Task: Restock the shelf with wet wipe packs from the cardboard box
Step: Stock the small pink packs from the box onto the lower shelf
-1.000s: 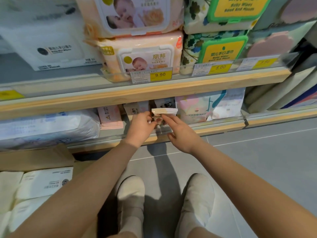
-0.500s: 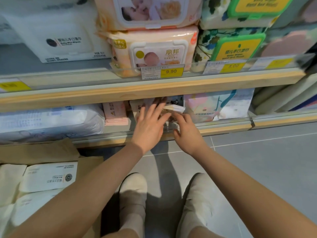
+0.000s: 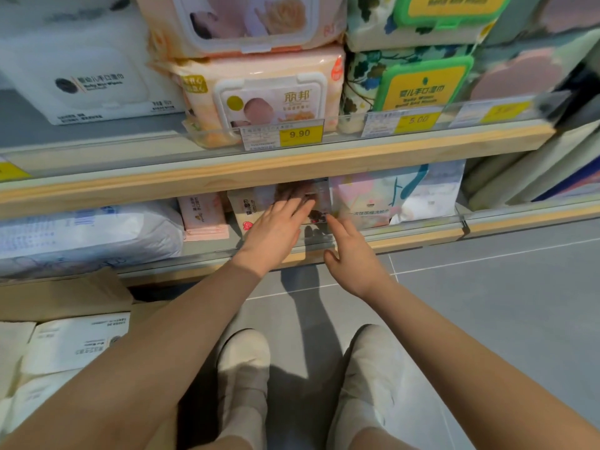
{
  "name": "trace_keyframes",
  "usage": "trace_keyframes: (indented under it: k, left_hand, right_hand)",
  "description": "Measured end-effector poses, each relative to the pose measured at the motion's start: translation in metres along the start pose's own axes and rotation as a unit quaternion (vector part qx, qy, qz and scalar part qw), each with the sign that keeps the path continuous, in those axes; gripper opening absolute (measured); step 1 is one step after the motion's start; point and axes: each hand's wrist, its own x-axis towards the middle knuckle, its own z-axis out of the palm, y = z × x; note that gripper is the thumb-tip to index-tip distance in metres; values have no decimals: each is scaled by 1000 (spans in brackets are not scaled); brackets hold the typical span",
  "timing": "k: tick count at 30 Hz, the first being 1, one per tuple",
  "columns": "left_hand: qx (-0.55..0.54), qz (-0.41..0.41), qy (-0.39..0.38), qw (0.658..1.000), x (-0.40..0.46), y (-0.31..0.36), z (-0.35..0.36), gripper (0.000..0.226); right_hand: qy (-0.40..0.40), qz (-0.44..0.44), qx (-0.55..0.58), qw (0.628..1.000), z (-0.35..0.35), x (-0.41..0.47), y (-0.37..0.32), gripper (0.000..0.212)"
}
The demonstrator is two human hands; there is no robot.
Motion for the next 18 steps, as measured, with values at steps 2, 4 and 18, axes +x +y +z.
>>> trace_keyframes:
  k: [2, 4, 18]
  left_hand:
    - [-2, 7, 22, 1000, -4, -4, -1, 63]
    - [-2, -12, 60, 998, -20, -11, 2, 67]
    - [-43, -207, -56, 976, -52, -40, 35, 72]
  right_hand:
    - [-6, -3, 2, 1000, 1, 1, 0, 65]
    - [-9, -19, 0, 1000, 2, 4, -3, 68]
    - [-9, 27, -66, 997, 18, 36, -31, 70]
